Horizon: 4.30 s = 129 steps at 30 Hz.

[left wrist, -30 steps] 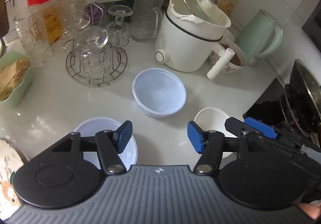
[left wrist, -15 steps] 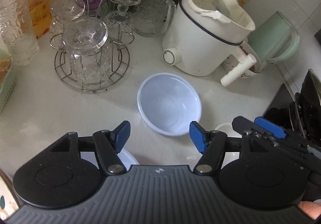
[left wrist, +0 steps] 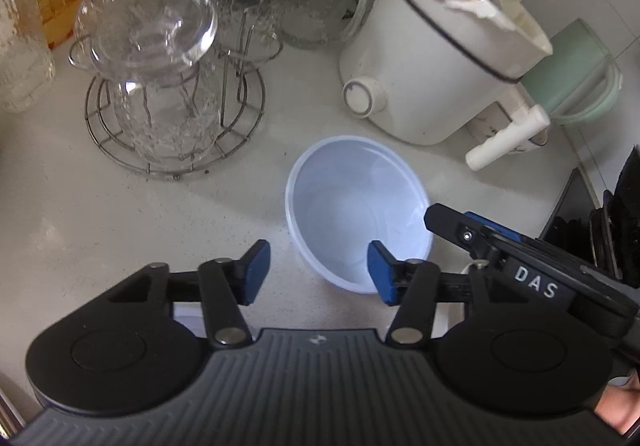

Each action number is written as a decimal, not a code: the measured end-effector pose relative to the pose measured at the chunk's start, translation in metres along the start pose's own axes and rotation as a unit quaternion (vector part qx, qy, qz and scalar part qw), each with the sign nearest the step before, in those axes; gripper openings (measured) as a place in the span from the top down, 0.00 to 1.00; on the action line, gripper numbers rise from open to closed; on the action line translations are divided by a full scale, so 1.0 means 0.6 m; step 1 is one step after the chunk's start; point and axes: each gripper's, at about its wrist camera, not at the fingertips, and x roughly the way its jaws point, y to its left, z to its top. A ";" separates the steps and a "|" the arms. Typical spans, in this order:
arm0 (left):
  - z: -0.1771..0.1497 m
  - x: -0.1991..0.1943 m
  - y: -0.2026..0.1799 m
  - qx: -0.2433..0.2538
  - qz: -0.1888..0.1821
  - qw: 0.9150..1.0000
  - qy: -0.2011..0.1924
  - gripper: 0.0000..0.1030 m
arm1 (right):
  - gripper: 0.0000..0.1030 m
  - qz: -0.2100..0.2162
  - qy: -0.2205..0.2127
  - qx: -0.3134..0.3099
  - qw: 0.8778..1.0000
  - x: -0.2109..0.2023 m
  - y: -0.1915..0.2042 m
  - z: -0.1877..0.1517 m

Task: Organize plates and bowls
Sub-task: 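Close both grippers on the second blue bowl rim and lift it, then lower the blue bowl into the other blue bowl and open both grippers, then move both grippers to the rim of the white ceramic bowl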

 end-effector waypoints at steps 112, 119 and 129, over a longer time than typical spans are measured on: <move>-0.134 -0.307 0.084 0.012 0.007 0.996 -0.090 0.41 | 0.49 0.044 -0.032 -0.064 0.996 -0.208 0.168 -0.092; -0.142 -0.331 0.049 0.012 0.008 0.993 -0.120 0.41 | 0.49 0.036 -0.067 -0.077 0.994 -0.251 0.155 -0.086; -0.171 -0.318 0.015 0.006 0.005 0.993 -0.122 0.41 | 0.49 0.019 -0.076 -0.072 0.994 -0.273 0.109 -0.098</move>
